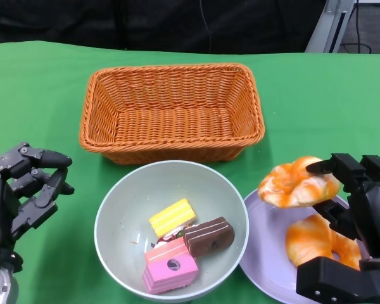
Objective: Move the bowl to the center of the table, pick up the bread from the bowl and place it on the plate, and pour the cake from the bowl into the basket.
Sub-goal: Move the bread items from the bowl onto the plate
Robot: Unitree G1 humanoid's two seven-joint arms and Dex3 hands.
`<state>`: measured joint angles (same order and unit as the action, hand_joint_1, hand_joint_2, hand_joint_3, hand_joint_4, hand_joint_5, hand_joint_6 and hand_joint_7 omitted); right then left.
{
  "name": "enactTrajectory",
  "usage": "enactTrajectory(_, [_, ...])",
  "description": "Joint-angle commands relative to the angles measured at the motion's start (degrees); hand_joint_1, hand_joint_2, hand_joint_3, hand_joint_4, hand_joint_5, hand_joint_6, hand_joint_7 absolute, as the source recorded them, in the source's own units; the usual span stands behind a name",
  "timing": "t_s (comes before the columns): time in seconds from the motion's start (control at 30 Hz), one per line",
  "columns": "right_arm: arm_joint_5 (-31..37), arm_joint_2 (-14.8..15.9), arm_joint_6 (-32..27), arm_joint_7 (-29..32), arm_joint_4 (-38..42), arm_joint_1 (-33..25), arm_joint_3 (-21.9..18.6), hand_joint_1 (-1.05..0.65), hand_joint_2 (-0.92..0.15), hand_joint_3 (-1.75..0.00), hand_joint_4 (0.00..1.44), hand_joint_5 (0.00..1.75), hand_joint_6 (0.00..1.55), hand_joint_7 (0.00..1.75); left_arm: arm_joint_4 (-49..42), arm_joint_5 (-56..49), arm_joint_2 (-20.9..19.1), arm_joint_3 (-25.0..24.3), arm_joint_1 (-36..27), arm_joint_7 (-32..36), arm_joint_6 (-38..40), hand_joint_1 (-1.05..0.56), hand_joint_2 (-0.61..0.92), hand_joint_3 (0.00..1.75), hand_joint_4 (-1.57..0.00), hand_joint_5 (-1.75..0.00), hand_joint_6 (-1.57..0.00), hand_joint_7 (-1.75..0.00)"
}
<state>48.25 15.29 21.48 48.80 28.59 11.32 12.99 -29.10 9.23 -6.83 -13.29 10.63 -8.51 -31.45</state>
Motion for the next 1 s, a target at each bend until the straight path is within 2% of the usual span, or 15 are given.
enactTrajectory(0.03, [-0.60,-0.05,-0.58,1.02,1.90,1.42,0.81,-0.27,-0.86,-0.31,0.60,1.57,0.71,1.11,0.92,-0.30,-1.08,-0.18,-0.72,-0.11,-0.50,-0.13,0.82,0.47,-0.76,-1.37,-0.82,-0.97])
enactTrajectory(0.27, [-1.38,-1.80,-1.35,1.91,6.72,2.96,2.91,-0.29,-0.90,-0.22,0.62,1.51,0.73,1.04,2.97,-0.39,-0.68,0.18,-1.61,-0.03,0.13,-0.12,0.82,0.48,-0.77,-1.37,-0.83,-0.98])
enactTrajectory(0.5, [-0.66,-3.09,-3.23,4.19,10.89,4.35,5.39,-0.31,-0.92,-0.17,0.61,1.57,0.77,0.95,4.35,0.11,-0.60,0.40,-2.11,-0.34,1.02,-0.14,0.82,0.47,-0.76,-1.38,-0.83,-0.99])
enactTrajectory(0.83, [-0.85,-3.55,-5.23,2.44,14.01,4.89,8.28,-0.31,-0.92,-0.15,0.60,1.53,0.80,0.84,5.39,-0.48,-0.48,0.61,-2.48,0.12,1.69,-0.14,0.83,0.45,-0.76,-1.38,-0.82,-1.00])
enactTrajectory(0.93, [-0.81,-3.42,-7.98,-0.67,12.67,4.27,9.12,-0.33,-0.92,-0.15,0.63,1.42,0.80,0.81,5.30,-0.49,-0.58,0.61,-2.44,0.01,1.65,-0.15,0.83,0.44,-0.76,-1.38,-0.82,-0.99])
enactTrajectory(1.0, [-0.85,-3.37,-10.62,-4.00,10.04,3.31,9.46,-0.32,-0.92,-0.12,0.68,1.25,0.83,0.72,5.08,-0.66,-0.72,0.58,-2.36,0.06,1.59,-0.15,0.83,0.44,-0.76,-1.38,-0.82,-0.99])
